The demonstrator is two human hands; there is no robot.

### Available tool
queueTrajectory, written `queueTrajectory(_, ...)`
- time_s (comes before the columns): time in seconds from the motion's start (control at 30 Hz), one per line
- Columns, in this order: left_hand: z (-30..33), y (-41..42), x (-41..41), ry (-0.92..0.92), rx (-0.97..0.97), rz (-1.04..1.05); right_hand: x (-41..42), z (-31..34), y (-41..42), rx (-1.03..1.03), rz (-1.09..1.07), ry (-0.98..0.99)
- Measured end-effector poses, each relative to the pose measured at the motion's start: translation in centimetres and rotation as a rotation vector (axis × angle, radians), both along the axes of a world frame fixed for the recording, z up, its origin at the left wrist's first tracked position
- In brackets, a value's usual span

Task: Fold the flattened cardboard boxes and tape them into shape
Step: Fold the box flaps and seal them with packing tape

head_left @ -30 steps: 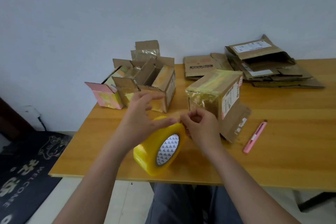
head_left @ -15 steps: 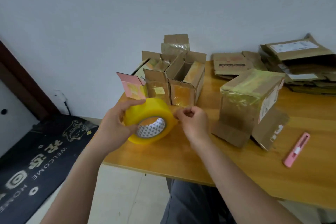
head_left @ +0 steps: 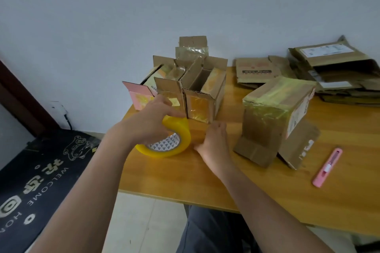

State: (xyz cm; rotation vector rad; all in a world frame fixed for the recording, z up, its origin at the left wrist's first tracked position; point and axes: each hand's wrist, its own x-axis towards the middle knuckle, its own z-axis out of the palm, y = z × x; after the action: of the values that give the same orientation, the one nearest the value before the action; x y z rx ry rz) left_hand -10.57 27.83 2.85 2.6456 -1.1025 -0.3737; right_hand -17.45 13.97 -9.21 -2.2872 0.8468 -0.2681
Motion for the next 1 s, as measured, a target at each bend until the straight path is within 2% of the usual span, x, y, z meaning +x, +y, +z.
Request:
queueTrajectory(0.1, -0.4, -0.4, -0.6, -0.050, 0.020, 0.037, -1.0, 0.7, 0.0, 0.038, 0.039, -0.090)
queueTrajectory(0.17, -0.8, -1.0, -1.1, -0.151, 0.022, 0.044, -2.6, 1.4, -0.3, 0.013, 0.057, -0.183)
queueTrajectory(0.2, -1.1, -1.4, -1.4, -0.203, -0.033, 0.033, -3.5, 1.8, -0.6, -0.039, 0.072, -0.247)
queueTrajectory(0.27, -1.5, -2.8, -2.3, -0.252, -0.278, -0.006, -5.7, 2.9, -1.4, -0.175, 0.103, -0.467)
queueTrajectory(0.33, -1.7, -5.1, -3.6, -0.218, -0.493, -0.051, -7.9, 4.2, -2.6, -0.329, 0.105, -0.745)
queueTrajectory(0.4, -2.1, -8.0, -4.6, -0.125, -0.587, -0.110, -9.4, 4.8, -4.7, -0.521, 0.024, -0.911)
queueTrajectory(0.47, -3.0, -10.9, -5.1, 0.022, -0.655, -0.171, -10.0, 5.0, -7.3, -0.592, -0.056, -0.908)
queueTrajectory(0.57, -4.7, -14.0, -4.8, 0.291, -0.708, -0.218, -10.5, 4.5, -11.3, -0.390, 0.037, -0.686)
queueTrajectory(0.63, -6.0, -15.0, -4.9, 0.383, -0.720, -0.223, -11.2, 3.3, -13.4, -0.283, 0.117, -0.625)
queueTrajectory(0.87, -8.0, -15.4, -5.9, 0.393, -0.824, -0.339, -13.0, 1.3, -15.8, -0.215, 0.188, -0.768)
queueTrajectory(1.0, -8.4, -15.7, -5.4, 0.379, -0.858, -0.341, -11.9, 1.0, -14.9, -0.382, 0.078, -0.743)
